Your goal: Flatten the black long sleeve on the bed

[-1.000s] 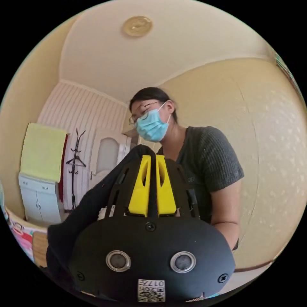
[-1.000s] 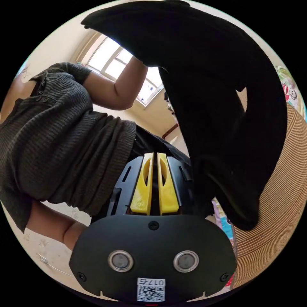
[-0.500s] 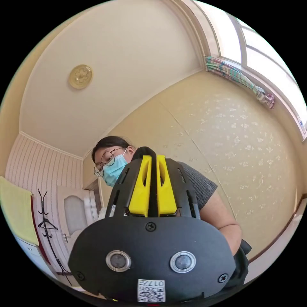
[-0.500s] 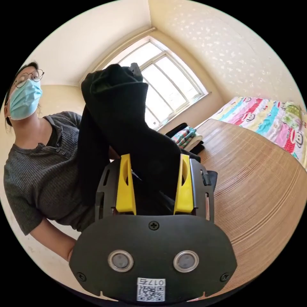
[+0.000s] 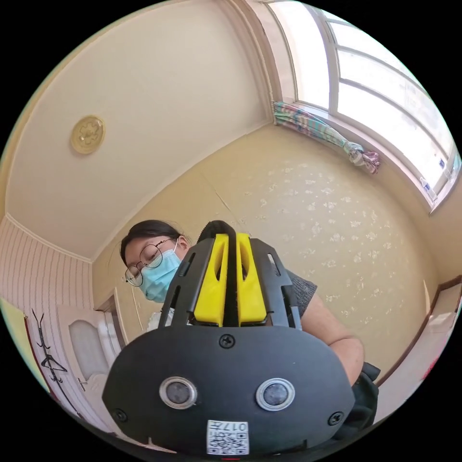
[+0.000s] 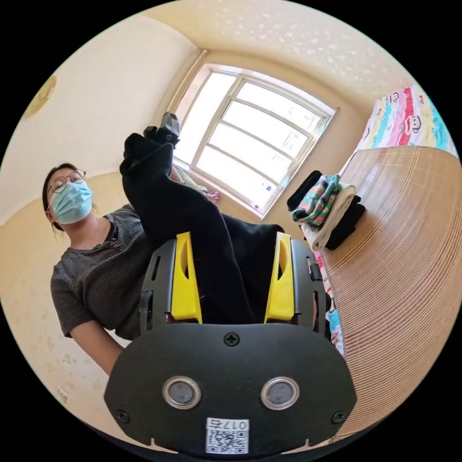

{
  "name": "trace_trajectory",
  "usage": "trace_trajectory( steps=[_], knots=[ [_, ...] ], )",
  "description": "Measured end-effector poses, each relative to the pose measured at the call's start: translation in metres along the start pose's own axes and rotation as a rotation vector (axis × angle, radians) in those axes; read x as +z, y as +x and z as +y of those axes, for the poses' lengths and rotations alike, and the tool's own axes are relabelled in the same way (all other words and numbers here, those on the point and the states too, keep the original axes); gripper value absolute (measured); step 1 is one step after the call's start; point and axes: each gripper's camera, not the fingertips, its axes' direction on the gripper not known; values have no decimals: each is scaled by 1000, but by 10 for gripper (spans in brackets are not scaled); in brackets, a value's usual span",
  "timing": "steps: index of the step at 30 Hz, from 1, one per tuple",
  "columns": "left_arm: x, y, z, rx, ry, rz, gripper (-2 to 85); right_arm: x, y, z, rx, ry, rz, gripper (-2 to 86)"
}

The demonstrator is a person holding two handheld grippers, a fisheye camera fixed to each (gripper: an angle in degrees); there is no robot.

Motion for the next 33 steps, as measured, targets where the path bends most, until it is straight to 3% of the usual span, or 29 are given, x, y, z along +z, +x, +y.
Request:
trace_trajectory(
  steps=[2,7,9,13,17,22,25,27,29,33],
  knots=[
    [6,-17,0,-33,-9,15,7,7,-9,-3,-101,-10,-80,96],
    [6,-22,-25,-40,-56,-23,7,-69,-98,42,-166,314,228,39],
    [3,-17,-39,-58,-124,-126,7,-97,-156,63,-223,433,370,35],
    [-10,-15,-60,-219,-336,-529,6,-122,-299,101,-370,647,676,29],
    [-19,-17,-63,-399,-515,-958,5,-105,-387,118,-504,705,808,27],
    [13,-43,-34,-412,-714,-1155,1,-70,-462,110,-650,720,927,24],
    [33,-77,-20,-346,-706,-1209,0,-76,-489,91,-715,764,954,24],
    [32,-99,-23,-302,-648,-1249,0,-85,-497,71,-698,770,1033,23],
    [13,-133,-35,-276,-575,-1403,1,-104,-491,40,-590,758,1172,23],
    [-69,-211,-38,-365,-486,-1726,7,-198,-384,-54,-98,627,1490,24]
  ],
)
